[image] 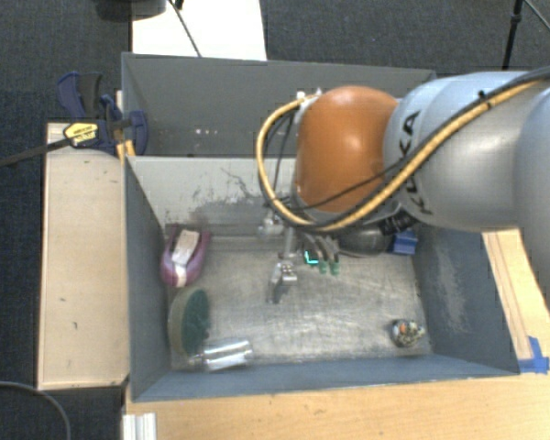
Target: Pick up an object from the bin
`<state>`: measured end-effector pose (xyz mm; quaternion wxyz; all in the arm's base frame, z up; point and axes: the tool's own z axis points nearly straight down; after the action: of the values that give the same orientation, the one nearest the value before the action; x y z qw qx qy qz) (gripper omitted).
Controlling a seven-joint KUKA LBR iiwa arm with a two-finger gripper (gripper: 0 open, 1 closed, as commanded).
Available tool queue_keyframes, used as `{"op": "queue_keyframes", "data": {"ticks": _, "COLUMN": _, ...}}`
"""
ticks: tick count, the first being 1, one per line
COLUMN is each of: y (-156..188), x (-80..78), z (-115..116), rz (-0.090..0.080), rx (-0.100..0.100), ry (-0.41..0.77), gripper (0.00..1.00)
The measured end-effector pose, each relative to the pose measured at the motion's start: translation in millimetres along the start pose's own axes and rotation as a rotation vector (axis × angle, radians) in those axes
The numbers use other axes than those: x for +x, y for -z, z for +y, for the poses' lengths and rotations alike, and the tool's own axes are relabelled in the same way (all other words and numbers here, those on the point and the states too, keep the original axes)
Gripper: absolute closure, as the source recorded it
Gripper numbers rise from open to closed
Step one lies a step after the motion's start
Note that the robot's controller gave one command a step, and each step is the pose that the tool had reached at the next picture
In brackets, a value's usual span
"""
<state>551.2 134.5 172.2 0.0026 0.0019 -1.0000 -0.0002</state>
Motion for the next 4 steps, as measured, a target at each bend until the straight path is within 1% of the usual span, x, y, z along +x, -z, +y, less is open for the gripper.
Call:
{"op": "queue_keyframes", "data": {"ticks": 1, "y": -65.4, "x": 4.1, "z": -80.7, "rz": 0.000, "rx": 0.004, "ry": -0.092, "gripper": 0.00}}
{"op": "queue_keyframes", "data": {"ticks": 2, "y": 8.6, "x": -27.1, "z": -34.1, "rz": -0.017, "rx": -0.004, "ry": -0.121, "gripper": 0.00}}
{"op": "queue_keyframes", "data": {"ticks": 3, "y": -32.2, "x": -40.9, "z": 11.9, "rz": -0.009, "rx": -0.003, "ry": -0.019, "gripper": 0.00}}
{"op": "queue_keyframes", "data": {"ticks": 4, "y": -29.4, "x": -29.3, "z": 74.7, "rz": -0.011, "rx": -0.006, "ry": -0.025, "gripper": 0.00}}
